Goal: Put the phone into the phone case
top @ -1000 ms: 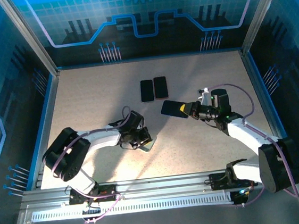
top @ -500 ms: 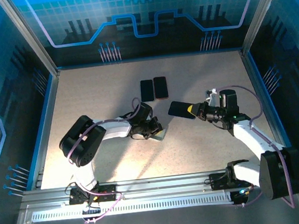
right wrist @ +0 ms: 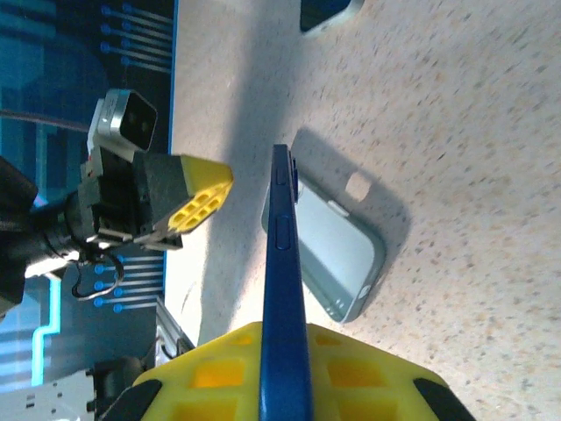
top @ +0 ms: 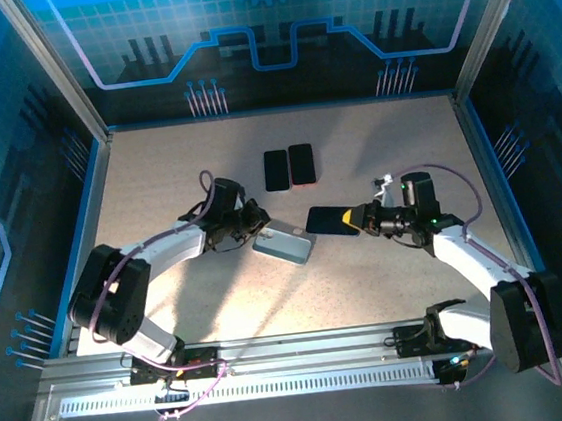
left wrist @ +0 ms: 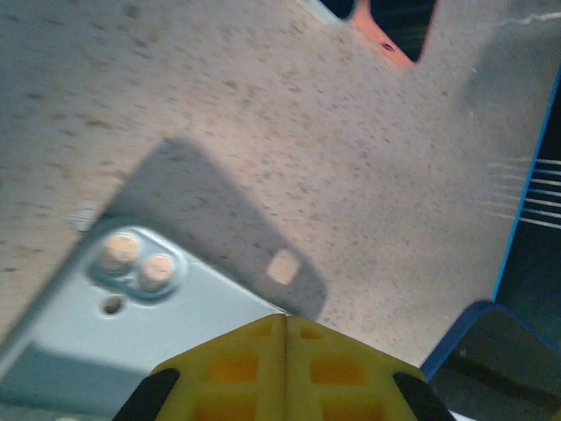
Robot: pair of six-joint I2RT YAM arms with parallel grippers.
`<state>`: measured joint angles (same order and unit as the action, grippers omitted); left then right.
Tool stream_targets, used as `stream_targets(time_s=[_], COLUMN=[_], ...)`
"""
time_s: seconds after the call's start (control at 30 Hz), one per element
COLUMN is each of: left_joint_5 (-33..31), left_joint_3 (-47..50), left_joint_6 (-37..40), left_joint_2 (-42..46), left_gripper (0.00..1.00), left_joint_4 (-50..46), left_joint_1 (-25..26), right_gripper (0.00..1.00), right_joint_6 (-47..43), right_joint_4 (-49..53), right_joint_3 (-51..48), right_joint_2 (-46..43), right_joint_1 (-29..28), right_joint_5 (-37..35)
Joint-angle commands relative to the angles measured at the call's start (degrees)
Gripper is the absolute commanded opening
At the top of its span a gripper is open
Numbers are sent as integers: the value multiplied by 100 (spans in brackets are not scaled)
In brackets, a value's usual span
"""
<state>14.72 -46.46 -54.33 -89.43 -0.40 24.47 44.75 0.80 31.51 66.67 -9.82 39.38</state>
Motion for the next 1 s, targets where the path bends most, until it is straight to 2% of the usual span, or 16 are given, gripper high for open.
stream_targets(time_s=[0.0, 0.27, 0.77, 0.97], left_joint_5=[-188, -329, -226, -214], left_joint_3=[277, 560, 874, 937], left_joint_6=[327, 426, 257, 127], left_joint_2=[88, 13, -97, -25], left_gripper=[5, 5, 5, 5], left_joint_4=[-493, -498, -260, -208], left_joint_1=[-172, -439, -404, -208], right_gripper=[0, 0, 0, 0], right_joint_6=[87, 227, 418, 446], right_joint_4=[-371, -707, -1199, -1265], right_joint_3=[180, 224, 133, 194], right_joint_2=[144, 465, 980, 1182], right_joint_1=[-268, -450, -835, -888], right_joint_5=[40, 54, 34, 111])
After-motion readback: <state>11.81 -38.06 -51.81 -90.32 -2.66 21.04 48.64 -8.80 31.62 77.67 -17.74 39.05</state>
